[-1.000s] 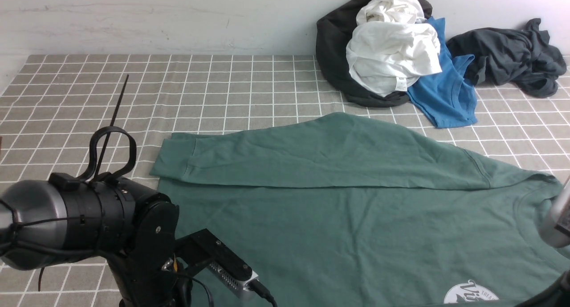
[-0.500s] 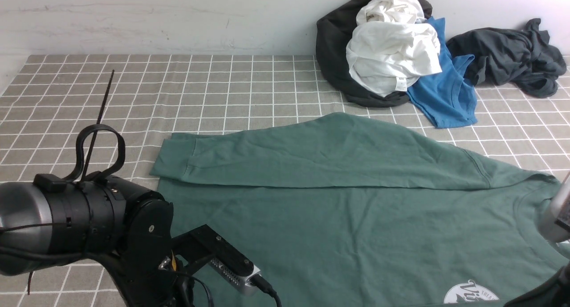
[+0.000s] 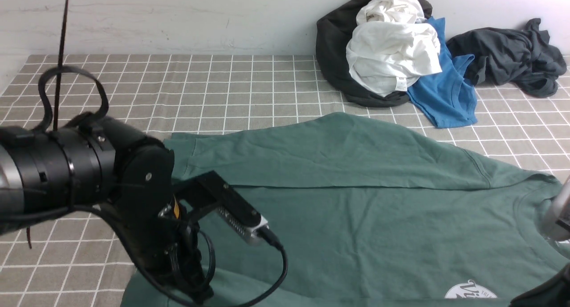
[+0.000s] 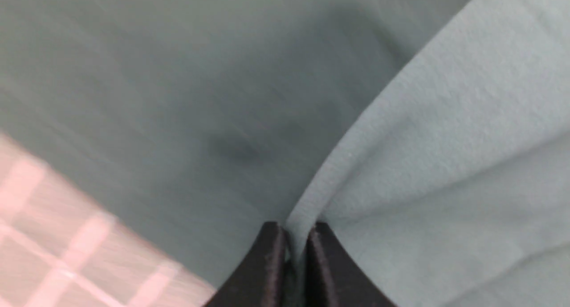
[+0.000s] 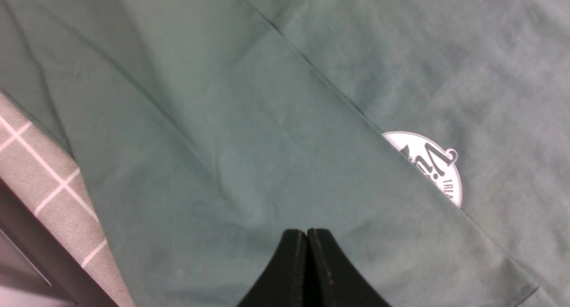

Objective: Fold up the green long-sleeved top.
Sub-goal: Use the left arm to drag and place the cuff at the centered position on the left edge of the fabric, then use the left arm to clamp the cuff farthest from it

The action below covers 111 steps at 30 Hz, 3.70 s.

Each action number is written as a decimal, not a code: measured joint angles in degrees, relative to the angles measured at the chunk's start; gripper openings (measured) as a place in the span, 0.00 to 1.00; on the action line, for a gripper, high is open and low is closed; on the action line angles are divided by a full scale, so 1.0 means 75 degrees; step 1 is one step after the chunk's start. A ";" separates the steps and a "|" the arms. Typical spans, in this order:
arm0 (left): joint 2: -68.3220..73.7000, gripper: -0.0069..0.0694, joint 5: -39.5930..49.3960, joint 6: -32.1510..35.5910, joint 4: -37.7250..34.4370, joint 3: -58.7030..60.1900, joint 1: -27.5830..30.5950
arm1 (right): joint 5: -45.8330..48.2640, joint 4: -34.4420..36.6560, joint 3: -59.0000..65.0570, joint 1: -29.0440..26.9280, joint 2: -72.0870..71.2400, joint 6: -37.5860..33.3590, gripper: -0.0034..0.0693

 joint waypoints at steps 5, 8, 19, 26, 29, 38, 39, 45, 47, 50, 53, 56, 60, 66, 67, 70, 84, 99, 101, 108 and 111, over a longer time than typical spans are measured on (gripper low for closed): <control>0.0545 0.13 0.0226 0.0007 0.0201 -0.1239 0.0247 | -0.0032 -0.0045 0.0000 0.0000 0.0000 0.0085 0.03; 0.1068 0.13 0.0356 0.0007 0.0225 -0.1778 0.0506 | -0.0032 -0.0060 0.0000 0.0000 0.0000 0.0168 0.03; 0.2432 0.19 0.0083 0.0344 0.0278 -0.2427 0.0951 | -0.0032 -0.0074 0.0000 0.0000 0.0000 0.0200 0.03; 0.2615 0.45 -0.0051 -0.0079 0.0493 -0.2507 0.0951 | -0.0052 -0.0244 0.0000 0.0000 0.0000 0.0200 0.03; 0.2615 0.61 -0.0024 -0.0577 0.0569 -0.2816 0.1023 | -0.0130 -0.0373 0.0000 0.0000 0.0000 0.0221 0.03; 0.2625 0.73 -0.0388 -0.1019 0.0186 -0.3480 0.2198 | -0.0657 -0.0528 0.0000 0.0000 0.0000 0.0621 0.03; 0.2634 0.73 -0.0486 -0.1025 0.0093 -0.3492 0.2329 | -0.0755 -0.0528 0.0000 0.0000 0.0000 0.0651 0.03; 0.2948 0.73 -0.0922 -0.0994 -0.0403 -0.3507 0.2992 | -0.1526 -0.0744 0.0000 0.0000 0.0015 0.1211 0.03; 0.3061 0.73 -0.0988 -0.0994 -0.0477 -0.3507 0.3011 | -0.1651 -0.0849 0.0000 0.0000 0.0055 0.1320 0.03; 0.3413 0.73 -0.1378 -0.0843 -0.0774 -0.3507 0.2966 | -0.1923 -0.1131 0.0000 0.0000 0.0409 0.1592 0.03; 0.3648 0.73 -0.1681 -0.0686 -0.0863 -0.3507 0.2824 | -0.1996 -0.1179 0.0000 0.0000 0.0782 0.1665 0.03; 0.3849 0.73 -0.1925 -0.0652 -0.0910 -0.3507 0.2675 | -0.1987 -0.1179 0.0000 0.0000 0.1200 0.1692 0.03; 0.4003 0.73 -0.2074 -0.0652 -0.0941 -0.3507 0.2594 | -0.1911 -0.1179 0.0000 0.0000 0.1608 0.1692 0.03; 0.4062 0.56 -0.2091 -0.0652 -0.0947 -0.3507 0.2580 | -0.1862 -0.1203 0.0000 0.0000 0.1878 0.1685 0.03; 0.4062 0.51 -0.2091 -0.0652 -0.0947 -0.3507 0.2580 | -0.1862 -0.1212 0.0000 0.0000 0.1881 0.1685 0.03; 0.4062 0.44 -0.2091 -0.0652 -0.0940 -0.3507 0.2580 | -0.1862 -0.1212 0.0000 0.0000 0.1881 0.1685 0.03; 0.4062 0.42 -0.2049 -0.0663 -0.0778 -0.3507 0.2580 | -0.1862 -0.1212 0.0000 0.0000 0.1887 0.1685 0.03; 0.4211 0.41 -0.1901 -0.0677 -0.0605 -0.3573 0.2594 | -0.1954 -0.1212 0.0000 0.0000 0.1887 0.1685 0.03; 0.4211 0.32 -0.1916 -0.0677 -0.0605 -0.3573 0.2604 | -0.1954 -0.1212 0.0000 0.0000 0.1887 0.1685 0.03; 0.4158 0.12 -0.1926 -0.0670 -0.0697 -0.3573 0.2604 | -0.1978 -0.1212 0.0000 0.0000 0.1887 0.1670 0.03; 0.4094 0.11 -0.1888 -0.0651 -0.0721 -0.3566 0.2604 | -0.1977 -0.1212 0.0000 0.0000 0.1887 0.1670 0.03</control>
